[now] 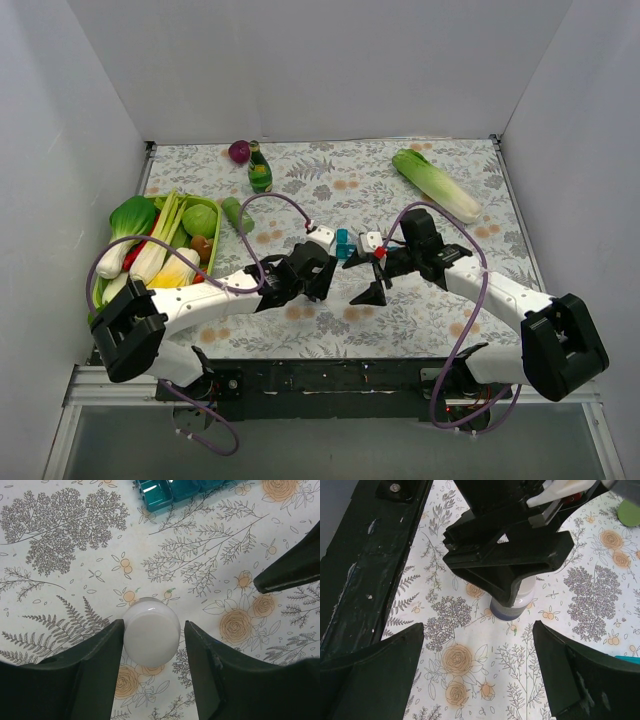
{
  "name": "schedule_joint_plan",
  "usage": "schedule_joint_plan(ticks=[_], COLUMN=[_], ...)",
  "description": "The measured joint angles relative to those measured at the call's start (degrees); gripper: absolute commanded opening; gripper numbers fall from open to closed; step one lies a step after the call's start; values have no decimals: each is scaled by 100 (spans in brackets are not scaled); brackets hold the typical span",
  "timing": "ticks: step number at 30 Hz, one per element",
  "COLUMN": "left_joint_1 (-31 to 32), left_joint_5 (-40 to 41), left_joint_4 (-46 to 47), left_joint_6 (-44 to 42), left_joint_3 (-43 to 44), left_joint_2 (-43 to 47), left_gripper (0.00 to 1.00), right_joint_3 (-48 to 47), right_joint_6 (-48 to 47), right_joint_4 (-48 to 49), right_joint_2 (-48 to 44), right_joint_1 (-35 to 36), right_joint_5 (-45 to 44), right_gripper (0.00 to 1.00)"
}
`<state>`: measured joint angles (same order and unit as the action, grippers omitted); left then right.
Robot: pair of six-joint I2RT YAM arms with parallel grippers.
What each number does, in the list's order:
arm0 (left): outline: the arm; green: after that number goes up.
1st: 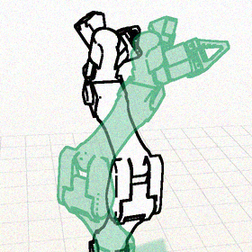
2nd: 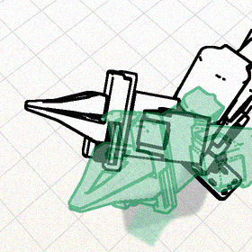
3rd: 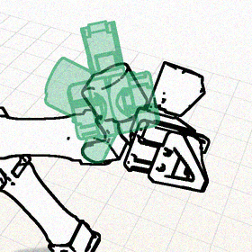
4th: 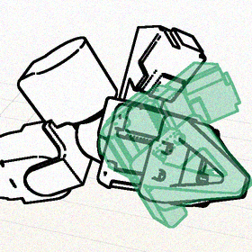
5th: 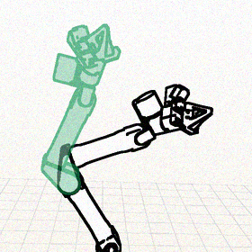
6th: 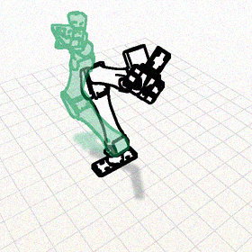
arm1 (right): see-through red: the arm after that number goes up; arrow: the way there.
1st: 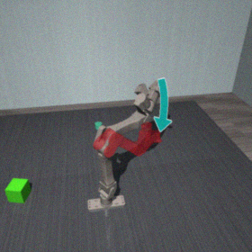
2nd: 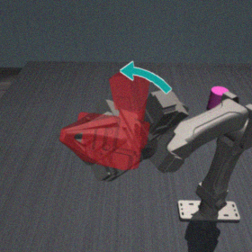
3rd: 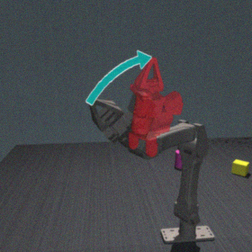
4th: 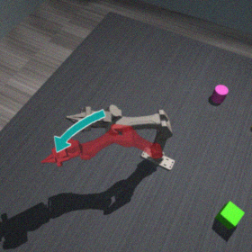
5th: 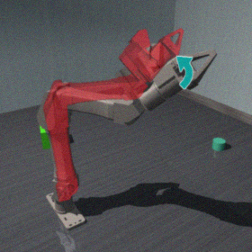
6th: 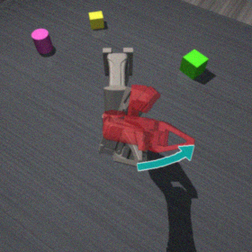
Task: Sort the pills into containers
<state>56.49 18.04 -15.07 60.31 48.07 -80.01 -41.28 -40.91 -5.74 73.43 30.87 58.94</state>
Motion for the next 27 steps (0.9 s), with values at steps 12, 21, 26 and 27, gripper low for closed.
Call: schedule_joint_plan(ticks=[12, 21, 26, 27], left_joint_1=[0, -245, -470, -479], left_joint_5=[4, -658, -1156, -1224], left_joint_4=[-264, 87, 828, 933], left_joint_6=[81, 1185, 2052, 2192], left_joint_3=[181, 4, -699, -802], left_joint_2=[-42, 758, 1478, 1517], left_gripper=[14, 9, 8, 8], right_joint_3=[109, 562, 610, 636], right_joint_6=[9, 531, 1226, 1386], right_joint_4=[50, 713, 1366, 1523], right_joint_2=[-39, -76, -76, -76], right_joint_1=[-17, -17, -17, -17], right_joint_5=[-17, -157, -208, -221], right_gripper=[97, 96, 96, 96])
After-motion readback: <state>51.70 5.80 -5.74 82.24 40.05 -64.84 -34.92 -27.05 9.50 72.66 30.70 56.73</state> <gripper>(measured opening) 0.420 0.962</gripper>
